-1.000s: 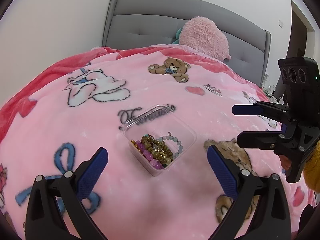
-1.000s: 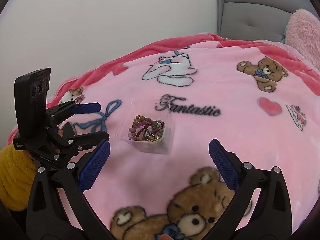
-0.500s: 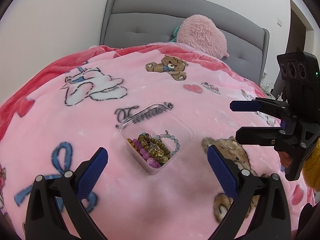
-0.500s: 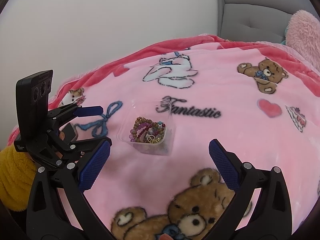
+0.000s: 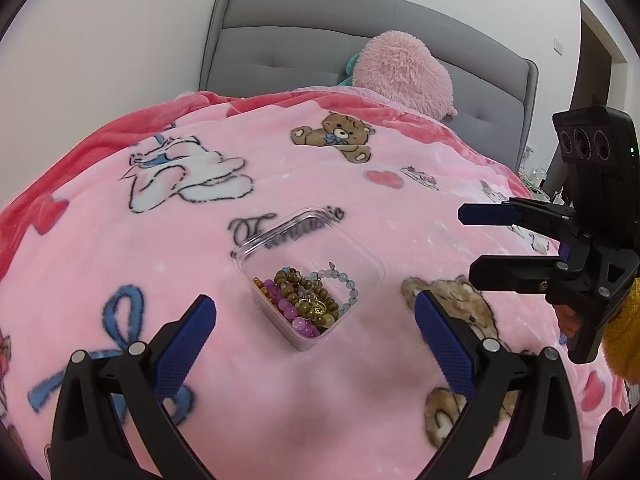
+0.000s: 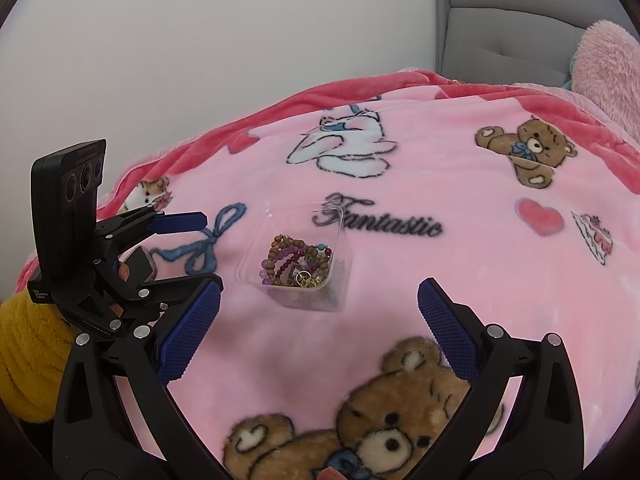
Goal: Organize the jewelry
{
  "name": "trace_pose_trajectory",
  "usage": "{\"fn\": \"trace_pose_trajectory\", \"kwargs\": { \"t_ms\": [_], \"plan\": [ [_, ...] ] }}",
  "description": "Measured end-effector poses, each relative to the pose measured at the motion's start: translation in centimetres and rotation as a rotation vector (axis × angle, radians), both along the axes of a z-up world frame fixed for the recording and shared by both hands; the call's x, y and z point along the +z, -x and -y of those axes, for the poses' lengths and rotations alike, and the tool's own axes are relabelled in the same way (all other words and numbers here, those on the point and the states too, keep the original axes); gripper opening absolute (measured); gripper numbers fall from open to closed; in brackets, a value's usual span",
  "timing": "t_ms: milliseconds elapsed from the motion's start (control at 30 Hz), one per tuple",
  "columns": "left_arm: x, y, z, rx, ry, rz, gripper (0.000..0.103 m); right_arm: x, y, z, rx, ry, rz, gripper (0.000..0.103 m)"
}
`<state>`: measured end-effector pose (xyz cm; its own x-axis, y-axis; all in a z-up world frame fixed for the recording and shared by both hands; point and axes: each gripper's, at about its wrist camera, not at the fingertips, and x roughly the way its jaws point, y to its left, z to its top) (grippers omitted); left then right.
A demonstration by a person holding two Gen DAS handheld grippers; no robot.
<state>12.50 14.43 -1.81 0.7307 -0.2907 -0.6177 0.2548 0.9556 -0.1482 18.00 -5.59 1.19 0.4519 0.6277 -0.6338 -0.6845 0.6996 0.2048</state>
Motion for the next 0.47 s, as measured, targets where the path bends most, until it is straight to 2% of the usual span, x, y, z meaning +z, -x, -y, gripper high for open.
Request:
{"fn": "trace_pose_trajectory", "kwargs": {
  "t_ms": [467],
  "plan": [
    [-0.18, -0.24, 0.15, -0.005, 0.004, -0.010, 0.098, 0.24, -0.04, 0.05, 0.000, -0.006, 0.001, 0.095]
  ]
}}
